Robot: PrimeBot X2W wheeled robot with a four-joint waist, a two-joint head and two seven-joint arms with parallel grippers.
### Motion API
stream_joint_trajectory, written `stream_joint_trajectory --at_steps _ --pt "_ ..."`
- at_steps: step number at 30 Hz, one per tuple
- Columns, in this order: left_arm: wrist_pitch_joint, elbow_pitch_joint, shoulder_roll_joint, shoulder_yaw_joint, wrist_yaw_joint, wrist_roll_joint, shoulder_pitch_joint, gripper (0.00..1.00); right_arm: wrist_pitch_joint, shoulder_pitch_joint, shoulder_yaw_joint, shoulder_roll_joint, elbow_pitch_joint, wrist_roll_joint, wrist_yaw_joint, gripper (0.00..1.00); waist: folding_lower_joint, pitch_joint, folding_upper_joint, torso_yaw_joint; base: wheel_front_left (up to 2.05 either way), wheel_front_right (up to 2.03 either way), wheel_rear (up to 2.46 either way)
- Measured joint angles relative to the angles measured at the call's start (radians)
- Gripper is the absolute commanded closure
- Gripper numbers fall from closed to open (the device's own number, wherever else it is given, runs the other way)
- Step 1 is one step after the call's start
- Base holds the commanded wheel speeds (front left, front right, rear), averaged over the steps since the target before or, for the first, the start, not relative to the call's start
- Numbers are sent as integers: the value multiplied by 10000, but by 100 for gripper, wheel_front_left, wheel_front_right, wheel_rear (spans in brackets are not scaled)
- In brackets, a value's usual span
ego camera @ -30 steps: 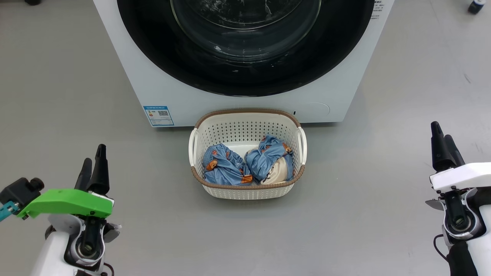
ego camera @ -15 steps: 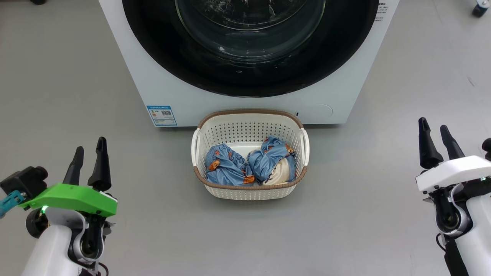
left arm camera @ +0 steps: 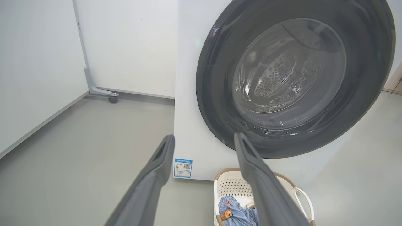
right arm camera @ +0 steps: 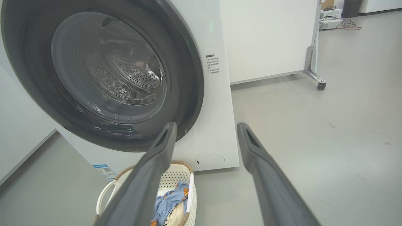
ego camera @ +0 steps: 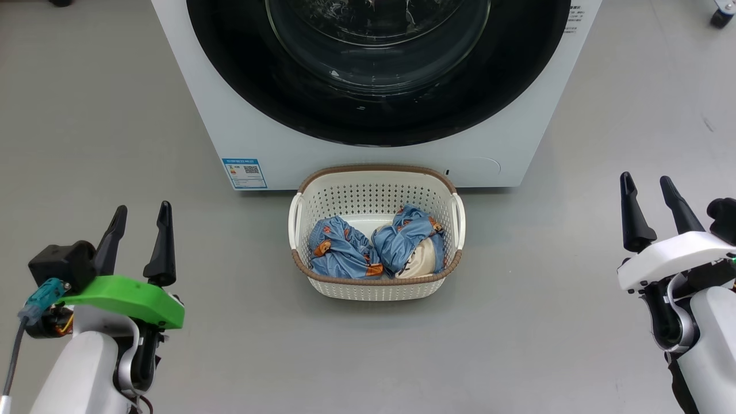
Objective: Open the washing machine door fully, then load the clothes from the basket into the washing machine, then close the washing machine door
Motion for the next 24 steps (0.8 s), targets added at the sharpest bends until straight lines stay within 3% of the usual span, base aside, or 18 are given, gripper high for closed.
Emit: stream_joint_trajectory --at_steps 19,24 --pt "-619 -25 42 238 0 2579 -71 0 -704 -604 531 -393 144 -2261 0 0 0 25 0 81 0 0 0" --pt "-621 36 -71 362 -2 2619 -73 0 -704 -607 372 -265 198 -2165 2 0 0 27 0 70 0 0 0"
